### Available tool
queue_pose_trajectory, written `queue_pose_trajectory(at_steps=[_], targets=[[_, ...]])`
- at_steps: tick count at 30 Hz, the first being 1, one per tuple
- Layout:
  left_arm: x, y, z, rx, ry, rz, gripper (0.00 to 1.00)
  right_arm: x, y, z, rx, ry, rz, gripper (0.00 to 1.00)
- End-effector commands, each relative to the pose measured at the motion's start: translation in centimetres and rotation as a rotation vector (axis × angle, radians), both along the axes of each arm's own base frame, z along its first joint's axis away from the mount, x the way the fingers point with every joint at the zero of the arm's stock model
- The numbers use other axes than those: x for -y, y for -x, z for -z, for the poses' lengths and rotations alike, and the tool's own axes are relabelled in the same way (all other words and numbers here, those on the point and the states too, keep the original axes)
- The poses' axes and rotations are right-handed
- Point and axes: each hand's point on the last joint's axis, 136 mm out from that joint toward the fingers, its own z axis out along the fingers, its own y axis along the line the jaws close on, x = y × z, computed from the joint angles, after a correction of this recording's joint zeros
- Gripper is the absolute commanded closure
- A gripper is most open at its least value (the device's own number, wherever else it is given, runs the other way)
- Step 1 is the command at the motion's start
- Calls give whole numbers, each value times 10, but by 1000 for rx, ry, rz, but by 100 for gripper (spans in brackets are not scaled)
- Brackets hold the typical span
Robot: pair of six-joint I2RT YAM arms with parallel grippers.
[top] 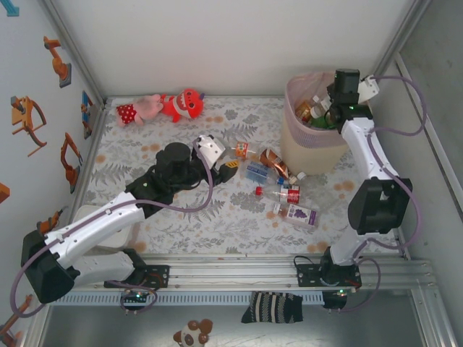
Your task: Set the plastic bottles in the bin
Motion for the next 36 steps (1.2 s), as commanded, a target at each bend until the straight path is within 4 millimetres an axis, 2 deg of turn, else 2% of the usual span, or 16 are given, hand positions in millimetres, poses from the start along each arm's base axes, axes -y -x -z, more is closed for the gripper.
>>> queue_pose_trajectory(at_steps=[1, 5, 8, 13, 16, 22, 27, 32, 36], targets=[[-7, 2, -9, 16, 21, -15, 37, 6, -8, 9, 13, -67, 67, 47], [-10, 2, -8, 17, 22, -27, 37, -2, -18, 36, -30, -152, 29, 42], [-12, 2, -7, 15, 22, -35, 37, -2, -18, 40, -45, -178, 21, 31], [-14, 3, -9, 19, 33, -39, 37, 4, -8, 17, -36, -168, 24, 12], [-14, 3, -8, 18, 32, -38, 37, 9, 2, -5, -14, -153, 26, 6], [-12, 3, -7, 15, 32, -31, 37, 8, 21, -40, 28, -130, 0, 5], [-10, 2, -7, 17, 32, -29, 37, 4, 26, -60, 63, -100, -53, 7], [-7, 1, -6, 11, 31, -19, 37, -12, 14, -79, 123, -31, -197, 9], [-7, 1, -5, 3, 32, -24, 37, -36, 3, -92, 174, 13, -370, 11]])
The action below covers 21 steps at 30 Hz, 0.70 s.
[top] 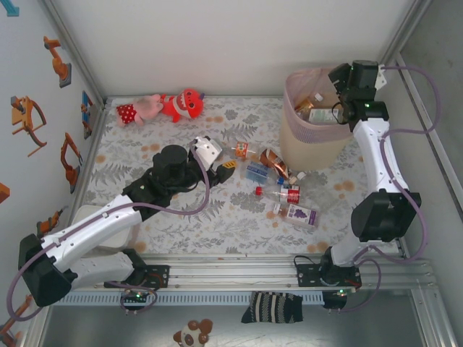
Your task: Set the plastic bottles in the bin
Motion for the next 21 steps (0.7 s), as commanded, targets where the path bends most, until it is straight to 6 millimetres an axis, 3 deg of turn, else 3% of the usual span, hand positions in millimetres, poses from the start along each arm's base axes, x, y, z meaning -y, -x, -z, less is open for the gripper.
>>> queue_pose_trajectory(at_steps=[1, 8, 14, 21], targets=[[1, 0, -4, -7, 29, 1, 37, -21, -9, -33, 113, 67, -172, 12], [-1, -16, 8, -63, -7, -66, 37, -50, 11, -49, 148, 117, -367, 15], [-10, -53, 21, -254, 81, -218, 38, -48, 47, -53, 124, 201, -390, 15], [-9, -95, 52, -563, 219, -392, 35, -40, 90, -62, 115, 273, -369, 15]])
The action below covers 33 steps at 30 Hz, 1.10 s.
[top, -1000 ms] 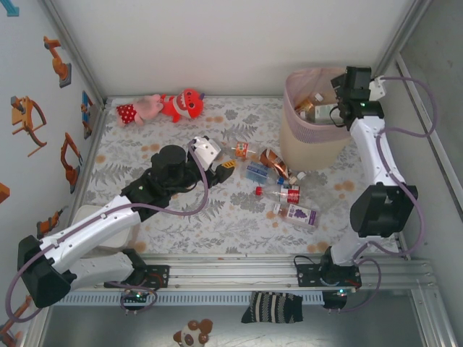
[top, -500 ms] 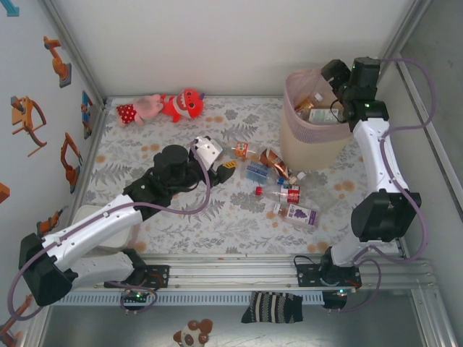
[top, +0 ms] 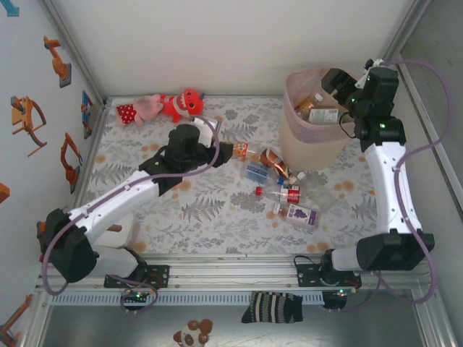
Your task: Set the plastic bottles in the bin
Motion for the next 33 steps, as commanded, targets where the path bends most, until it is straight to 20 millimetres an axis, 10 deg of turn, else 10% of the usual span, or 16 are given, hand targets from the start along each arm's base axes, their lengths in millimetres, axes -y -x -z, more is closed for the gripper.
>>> queue_pose_trajectory(at_steps=[1, 12, 33], targets=[[-1, -16, 9, -179, 142, -122, 33, 8, 20, 1, -11, 67, 16, 15], [-43, -86, 77, -652, 479, -633, 37, 12, 65, -10, 14, 97, 35, 14], [-27, -151, 188, -1102, 706, -888, 37, 20, 89, -15, 14, 145, 71, 15]])
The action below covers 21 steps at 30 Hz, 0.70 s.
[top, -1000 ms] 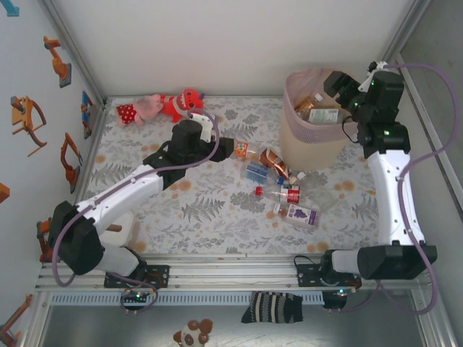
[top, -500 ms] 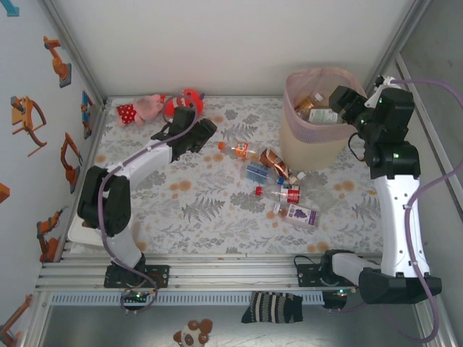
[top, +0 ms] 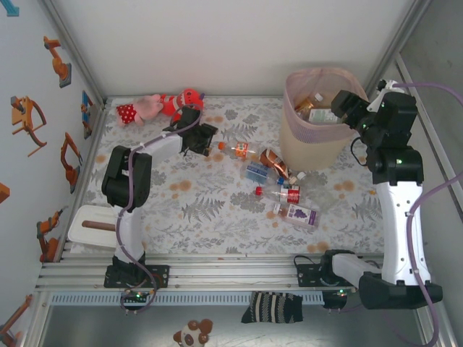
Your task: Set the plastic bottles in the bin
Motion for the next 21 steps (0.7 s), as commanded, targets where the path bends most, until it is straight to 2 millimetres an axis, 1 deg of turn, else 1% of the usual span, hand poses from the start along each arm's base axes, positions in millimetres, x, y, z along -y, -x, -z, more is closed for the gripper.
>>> queue_pose_trajectory(at_steps=[1, 5, 10, 21], targets=[[7, -7, 4, -57, 66, -46, 36, 5, 6, -5, 12, 25, 19, 15], [12, -9, 17, -97, 91, -67, 38, 7, 8, -6, 14, 32, 26, 15], [12, -8, 32, -137, 100, -95, 40, 8, 10, -7, 16, 38, 32, 15], [27, -15, 40, -142, 157, -101, 48, 10, 13, -5, 12, 49, 38, 15]])
